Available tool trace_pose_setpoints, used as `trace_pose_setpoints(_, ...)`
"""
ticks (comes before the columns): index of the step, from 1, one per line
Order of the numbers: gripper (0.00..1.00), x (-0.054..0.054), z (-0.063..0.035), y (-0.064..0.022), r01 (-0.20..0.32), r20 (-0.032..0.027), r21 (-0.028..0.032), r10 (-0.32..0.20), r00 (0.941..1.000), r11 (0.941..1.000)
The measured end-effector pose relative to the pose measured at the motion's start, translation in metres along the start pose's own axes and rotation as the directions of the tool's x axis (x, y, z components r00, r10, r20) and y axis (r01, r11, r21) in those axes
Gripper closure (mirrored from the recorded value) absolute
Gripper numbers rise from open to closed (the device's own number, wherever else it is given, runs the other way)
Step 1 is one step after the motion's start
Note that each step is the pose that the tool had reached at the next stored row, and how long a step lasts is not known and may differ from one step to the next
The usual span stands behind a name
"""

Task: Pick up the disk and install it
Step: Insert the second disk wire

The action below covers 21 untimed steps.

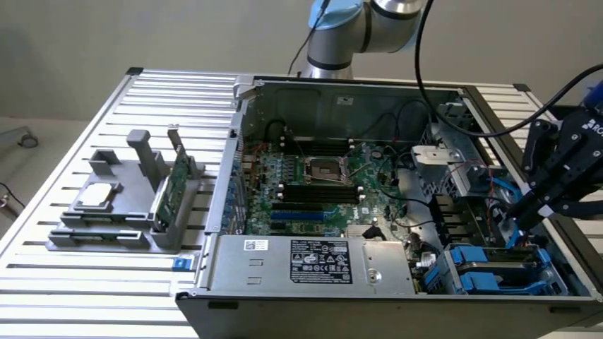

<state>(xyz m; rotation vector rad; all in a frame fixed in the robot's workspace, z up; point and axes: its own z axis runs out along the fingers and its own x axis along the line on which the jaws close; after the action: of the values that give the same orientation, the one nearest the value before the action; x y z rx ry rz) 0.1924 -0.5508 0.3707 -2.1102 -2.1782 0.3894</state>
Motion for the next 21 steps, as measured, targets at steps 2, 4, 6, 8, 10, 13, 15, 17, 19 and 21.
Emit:
trace_pose_setpoints(2,0.84,0.0,0.0001,-0.0004,0.009,0.0023,-0.0035,-0.009,1.0,1.0)
trace_pose_setpoints(4,0.84,0.0,0.0003,-0.0016,0.016,0.0044,-0.0076,-0.016,0.9999,0.9998)
trace_pose_setpoints(6,0.84,0.001,0.0011,-0.0046,0.021,0.0056,-0.0097,-0.021,0.9998,0.9997)
trace_pose_setpoints(8,0.84,0.001,0.0022,-0.0091,0.026,0.0071,-0.0103,-0.026,0.9996,0.9996)
trace_pose_setpoints(10,0.84,0.001,0.0033,-0.0128,0.033,0.0086,-0.011,-0.033,0.9994,0.9994)
trace_pose_setpoints(13,0.84,0.0,0.0058,-0.0127,0.039,0.0075,-0.0121,-0.039,0.9992,0.9992)
trace_pose_setpoints(15,0.84,-0.001,0.0087,-0.0122,0.043,0.0011,-0.0129,-0.043,0.9991,0.999)
trace_pose_setpoints(17,0.84,-0.001,0.0115,-0.0115,0.047,-0.0053,-0.0138,-0.047,0.9989,0.9988)
trace_pose_setpoints(19,0.84,-0.002,0.0147,-0.0108,0.049,-0.0107,-0.0145,-0.049,0.9987,0.9987)
trace_pose_setpoints(21,0.84,-0.004,0.0186,-0.0101,0.051,-0.0152,-0.0151,-0.051,0.9986,0.9986)
